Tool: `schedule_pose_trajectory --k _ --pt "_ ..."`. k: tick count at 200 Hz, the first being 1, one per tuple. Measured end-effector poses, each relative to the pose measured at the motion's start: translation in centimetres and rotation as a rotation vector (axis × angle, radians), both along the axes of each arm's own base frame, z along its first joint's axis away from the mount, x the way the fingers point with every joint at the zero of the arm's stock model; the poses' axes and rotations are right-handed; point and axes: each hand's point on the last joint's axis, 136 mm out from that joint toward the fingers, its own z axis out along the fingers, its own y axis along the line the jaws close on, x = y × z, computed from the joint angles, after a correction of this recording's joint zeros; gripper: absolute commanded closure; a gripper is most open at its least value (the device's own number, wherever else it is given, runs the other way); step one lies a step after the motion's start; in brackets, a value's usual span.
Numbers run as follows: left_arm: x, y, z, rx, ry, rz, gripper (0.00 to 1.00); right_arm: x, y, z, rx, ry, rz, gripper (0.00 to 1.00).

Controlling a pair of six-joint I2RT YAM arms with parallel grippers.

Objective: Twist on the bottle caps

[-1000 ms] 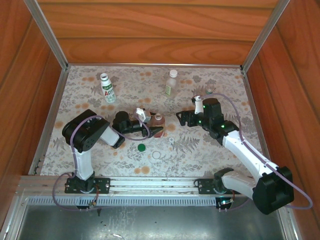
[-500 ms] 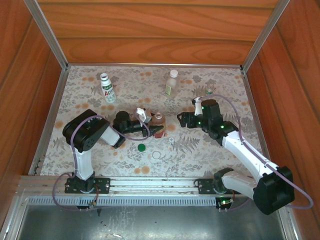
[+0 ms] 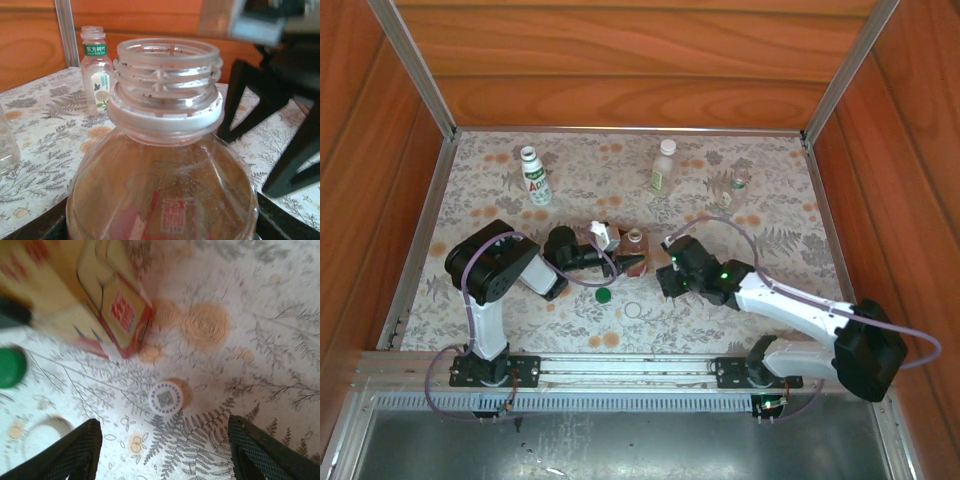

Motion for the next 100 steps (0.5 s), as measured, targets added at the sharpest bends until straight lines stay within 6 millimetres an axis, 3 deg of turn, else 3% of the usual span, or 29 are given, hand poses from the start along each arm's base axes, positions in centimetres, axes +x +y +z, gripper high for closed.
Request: schedule_pose_trajectory --k 58,100 --pt "-0.1 0.1 0.0 0.000 -0.001 0.000 0.40 0.2 0.1 -4.7 -0.110 0.063 -0.041 0.49" --pt "-0.1 0.2 -0.1 0.000 -0.002 0.004 0.40 0.7 0.4 -5.8 -0.111 0.069 -0.070 0.54"
